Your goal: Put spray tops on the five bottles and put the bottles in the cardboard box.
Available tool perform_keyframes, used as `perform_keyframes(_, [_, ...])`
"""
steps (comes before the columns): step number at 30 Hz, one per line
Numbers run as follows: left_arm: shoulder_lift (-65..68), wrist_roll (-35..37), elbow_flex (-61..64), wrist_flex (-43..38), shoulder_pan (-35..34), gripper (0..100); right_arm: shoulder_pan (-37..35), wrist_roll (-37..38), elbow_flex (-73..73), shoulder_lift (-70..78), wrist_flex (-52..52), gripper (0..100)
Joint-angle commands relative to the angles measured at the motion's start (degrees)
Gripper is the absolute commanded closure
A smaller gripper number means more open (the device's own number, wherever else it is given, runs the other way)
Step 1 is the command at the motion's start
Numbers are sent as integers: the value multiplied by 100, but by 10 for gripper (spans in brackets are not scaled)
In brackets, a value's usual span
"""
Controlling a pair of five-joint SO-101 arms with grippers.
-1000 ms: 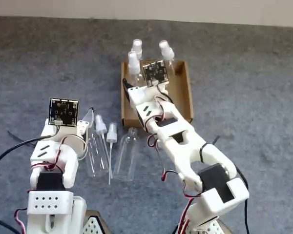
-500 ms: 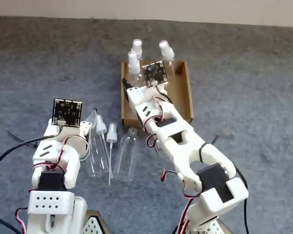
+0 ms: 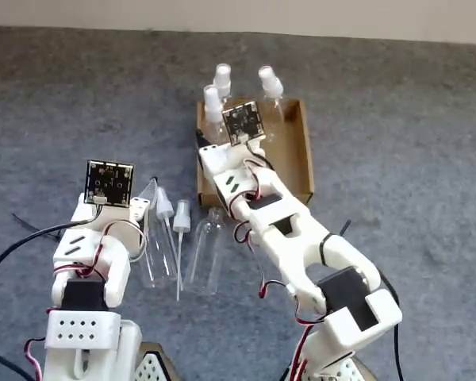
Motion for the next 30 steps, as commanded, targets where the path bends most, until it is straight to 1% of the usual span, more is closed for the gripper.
perform_keyframes(1, [22, 26, -31, -149, 101, 807, -57, 62, -338, -110, 224, 798])
perform_keyframes(8, [22, 26, -31, -149, 92, 807, -57, 62, -321, -136, 303, 754])
perform_keyframes(13, [22, 26, -31, -149, 92, 807, -66, 62, -207, -585, 523, 720])
perform_keyframes(22, [22, 26, -31, -149, 92, 807, -57, 70, -171, -1323, 1130, 717])
perform_keyframes(25, [22, 26, -31, -149, 92, 808, -57, 466, -180, -1745, 1692, 717])
perform_keyframes(27, [22, 26, -31, -149, 92, 808, -75, 598, -163, -2105, 2246, 719])
perform_keyframes(30, [22, 26, -31, -149, 92, 808, -110, 571, -163, -2712, 3547, 719])
